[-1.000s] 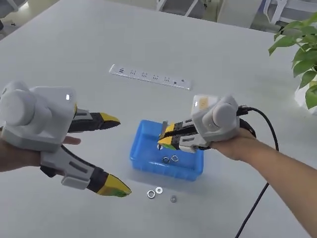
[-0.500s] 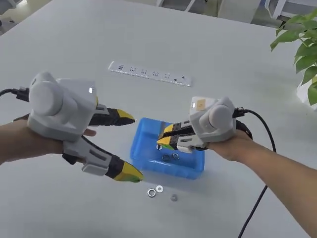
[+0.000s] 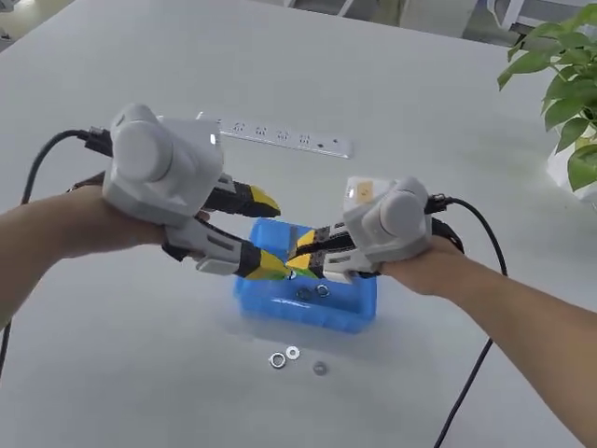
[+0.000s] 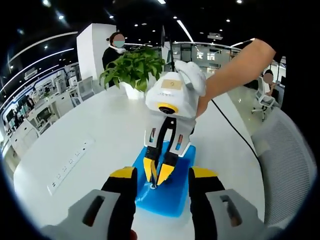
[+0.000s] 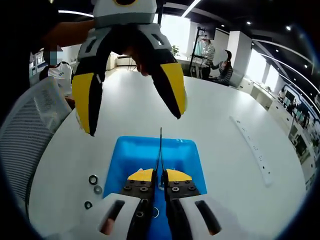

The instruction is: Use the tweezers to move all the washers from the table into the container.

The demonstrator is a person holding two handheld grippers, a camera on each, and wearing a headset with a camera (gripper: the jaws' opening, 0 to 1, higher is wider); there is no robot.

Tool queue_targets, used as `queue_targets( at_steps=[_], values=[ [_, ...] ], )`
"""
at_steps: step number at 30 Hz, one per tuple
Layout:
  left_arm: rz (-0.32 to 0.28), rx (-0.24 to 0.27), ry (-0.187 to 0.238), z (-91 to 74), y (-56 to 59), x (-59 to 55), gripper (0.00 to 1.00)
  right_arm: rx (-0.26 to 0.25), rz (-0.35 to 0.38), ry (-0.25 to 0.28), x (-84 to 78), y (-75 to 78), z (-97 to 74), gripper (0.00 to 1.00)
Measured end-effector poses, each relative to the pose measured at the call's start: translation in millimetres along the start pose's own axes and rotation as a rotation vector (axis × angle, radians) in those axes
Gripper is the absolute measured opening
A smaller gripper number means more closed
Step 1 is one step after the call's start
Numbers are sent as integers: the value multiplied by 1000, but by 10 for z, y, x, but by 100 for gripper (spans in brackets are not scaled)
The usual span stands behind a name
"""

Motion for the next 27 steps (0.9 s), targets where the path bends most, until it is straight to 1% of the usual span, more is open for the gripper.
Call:
queue_targets(
  at_steps=[3,5,8,13,15,17,21,27],
  values=[
    [9,3,4,35,-41,14,41,3,-4,-1,1,-3,1,7],
    [11,-4,9,64,-61,23,37,4,-4,0,2,-3,2,7],
    [27,-15,1,119,-88,14,32,7,-10,-1,4,-2,4,7],
    [48,-35,-14,195,-116,-7,27,12,-18,1,3,-5,4,7],
    [50,-50,-20,224,-115,-21,25,13,-21,0,2,-6,2,8],
    [57,-54,-34,249,-117,-46,23,14,-25,-1,3,-10,0,8],
    [72,-75,-46,282,-96,-89,16,17,-34,-4,1,-15,-3,8],
    [89,-93,-46,304,-82,-98,8,26,-48,-10,3,-16,-5,8]
  ],
)
Point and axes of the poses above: the centre of the closed fingertips' face, and the gripper's own axes: z roughly forward along the fingers, y roughly to its right, x roughly out of its top, the point moved 5 cm from there along -z, roughly backward along the fingers, and after that the axes turned 1 degree about -y, right-handed, at the moved point
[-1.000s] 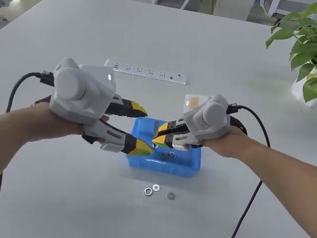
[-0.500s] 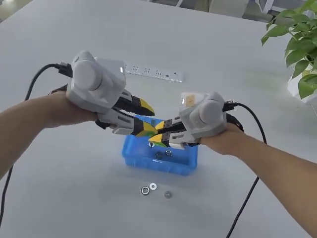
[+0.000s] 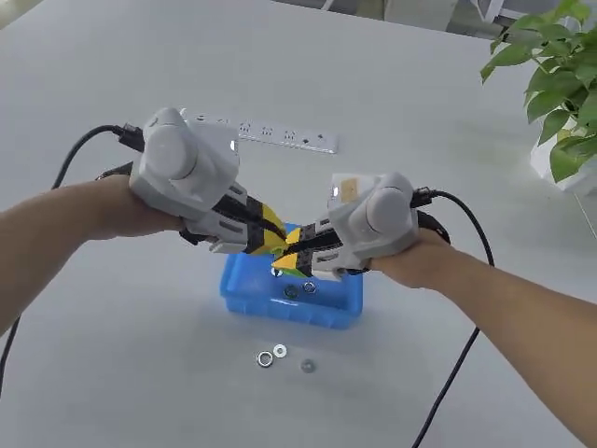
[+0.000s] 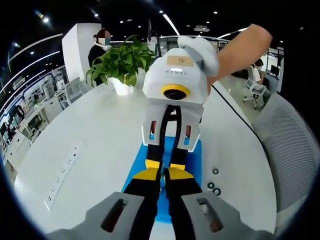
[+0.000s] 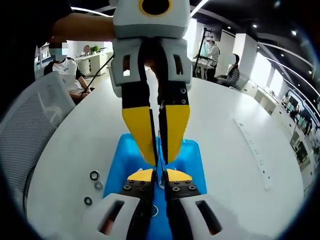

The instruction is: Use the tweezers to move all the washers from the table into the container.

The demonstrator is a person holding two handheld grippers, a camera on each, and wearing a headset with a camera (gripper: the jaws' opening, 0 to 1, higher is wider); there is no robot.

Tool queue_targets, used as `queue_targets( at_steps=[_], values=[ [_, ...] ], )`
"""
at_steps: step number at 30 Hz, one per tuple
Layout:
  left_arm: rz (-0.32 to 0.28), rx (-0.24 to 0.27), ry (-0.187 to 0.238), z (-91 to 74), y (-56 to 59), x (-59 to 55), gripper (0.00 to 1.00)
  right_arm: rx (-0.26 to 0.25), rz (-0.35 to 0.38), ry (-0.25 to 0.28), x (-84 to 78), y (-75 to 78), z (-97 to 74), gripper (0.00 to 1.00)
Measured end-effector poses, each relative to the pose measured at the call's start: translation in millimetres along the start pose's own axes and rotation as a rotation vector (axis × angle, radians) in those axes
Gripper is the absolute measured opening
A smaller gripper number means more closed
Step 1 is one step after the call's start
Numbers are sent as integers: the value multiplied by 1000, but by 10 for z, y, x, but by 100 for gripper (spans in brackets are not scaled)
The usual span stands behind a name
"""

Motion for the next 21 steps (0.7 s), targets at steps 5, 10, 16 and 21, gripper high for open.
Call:
queue_targets(
  at_steps=[5,10,16,21],
  values=[
    [23,-4,2,5,4,3,7,2,-17,-7,1,-1,2,8],
    [24,-5,5,6,-1,4,7,-6,-42,-23,14,-11,8,11],
    [15,-2,6,4,-10,1,7,-24,-42,-40,-20,-1,-28,15],
    [10,0,5,-4,-10,-4,7,-40,-26,-45,-41,2,-93,17]
  ],
)
Point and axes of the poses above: the centre of the closed fingertips' face, and the gripper's own axes: z roughly forward along the fingers, y roughly to its right, x roughly out of its top, the point moved 5 cm from there along -z, roughly backward along the fingers, and after that the axes turned 1 degree about -y, right-handed, at the moved point
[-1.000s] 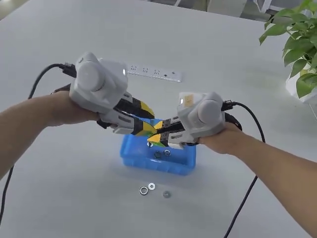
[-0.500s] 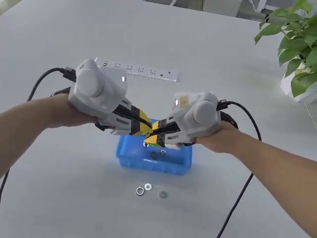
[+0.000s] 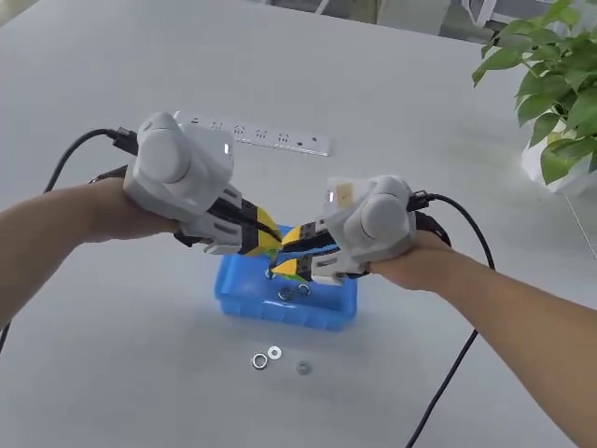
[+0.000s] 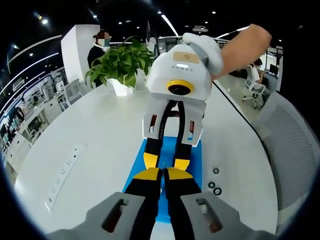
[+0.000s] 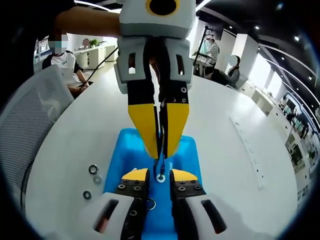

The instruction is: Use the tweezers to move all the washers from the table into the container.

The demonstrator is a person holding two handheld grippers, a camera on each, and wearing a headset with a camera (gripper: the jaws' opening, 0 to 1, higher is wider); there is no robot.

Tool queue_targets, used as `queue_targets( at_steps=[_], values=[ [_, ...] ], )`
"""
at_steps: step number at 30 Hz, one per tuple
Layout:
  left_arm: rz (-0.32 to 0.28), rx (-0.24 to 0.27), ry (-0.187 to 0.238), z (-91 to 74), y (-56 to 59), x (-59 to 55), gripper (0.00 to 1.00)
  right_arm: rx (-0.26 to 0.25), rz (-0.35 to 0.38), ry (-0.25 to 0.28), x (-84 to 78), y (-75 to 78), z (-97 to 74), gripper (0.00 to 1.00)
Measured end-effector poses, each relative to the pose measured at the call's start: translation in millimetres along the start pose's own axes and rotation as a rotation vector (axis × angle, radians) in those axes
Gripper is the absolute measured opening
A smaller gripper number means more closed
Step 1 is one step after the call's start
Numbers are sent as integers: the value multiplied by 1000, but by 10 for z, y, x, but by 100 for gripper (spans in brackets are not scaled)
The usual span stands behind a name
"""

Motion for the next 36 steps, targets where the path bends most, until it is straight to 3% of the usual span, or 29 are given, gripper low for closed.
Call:
queue_targets(
  at_steps=[16,36],
  values=[
    [-14,12,-6,-81,40,28,7,-127,151,25,-50,-4,-388,34],
    [-50,52,9,-344,121,200,7,-270,268,60,-92,-168,-879,49]
  ],
)
Point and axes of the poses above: the centre of the closed fingertips' face, and the gripper's own axes: z roughly forward along the fingers, y roughly to its right, x roughly out of its top, the point moved 5 cm from there along -z, roughly backward along the fingers, and after that the axes turned 1 degree about -y, right-handed, at the moved point
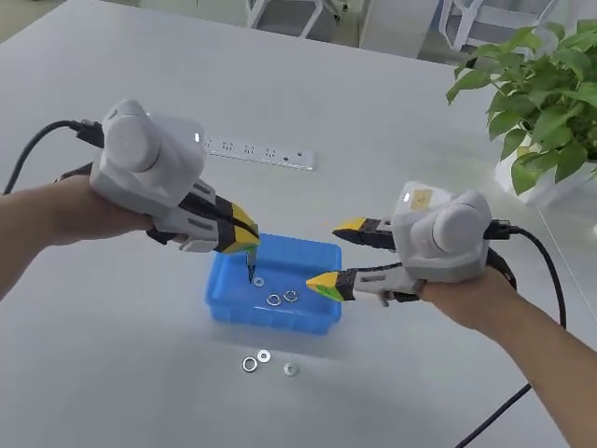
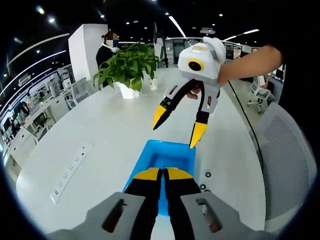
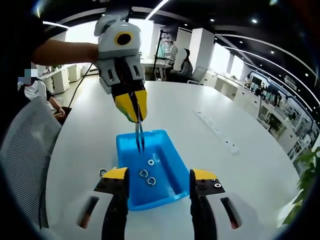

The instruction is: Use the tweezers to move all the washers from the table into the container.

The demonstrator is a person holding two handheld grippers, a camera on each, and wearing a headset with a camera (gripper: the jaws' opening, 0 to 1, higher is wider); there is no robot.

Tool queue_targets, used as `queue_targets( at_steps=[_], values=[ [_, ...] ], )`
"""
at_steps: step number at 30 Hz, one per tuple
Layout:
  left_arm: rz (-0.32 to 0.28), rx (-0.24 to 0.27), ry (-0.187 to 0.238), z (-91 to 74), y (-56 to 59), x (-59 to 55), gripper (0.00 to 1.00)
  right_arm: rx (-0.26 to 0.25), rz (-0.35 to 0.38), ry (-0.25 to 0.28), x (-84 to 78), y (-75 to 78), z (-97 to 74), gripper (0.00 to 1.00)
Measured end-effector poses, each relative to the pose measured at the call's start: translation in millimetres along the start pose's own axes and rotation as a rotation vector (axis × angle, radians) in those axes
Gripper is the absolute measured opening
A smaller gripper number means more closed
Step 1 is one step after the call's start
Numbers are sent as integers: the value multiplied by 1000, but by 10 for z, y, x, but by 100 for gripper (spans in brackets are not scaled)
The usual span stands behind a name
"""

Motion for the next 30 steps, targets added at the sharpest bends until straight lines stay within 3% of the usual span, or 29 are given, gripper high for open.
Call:
queue_targets(
  at_steps=[14,30],
  values=[
    [19,1,-12,-182,146,128,6,-29,20,10,-56,-191,-282,52],
    [29,-22,-17,-301,340,219,6,-8,-1,14,-24,-414,-363,51]
  ],
)
Point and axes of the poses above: the centre of the closed fingertips' face, and the gripper's own axes: z roughly forward along the fingers, y roughly to its right, x roughly out of its top, the point moved 5 cm from there along -z, roughly backward along the fingers, and after that the axes turned 1 degree about -y, right-handed, at the moved point
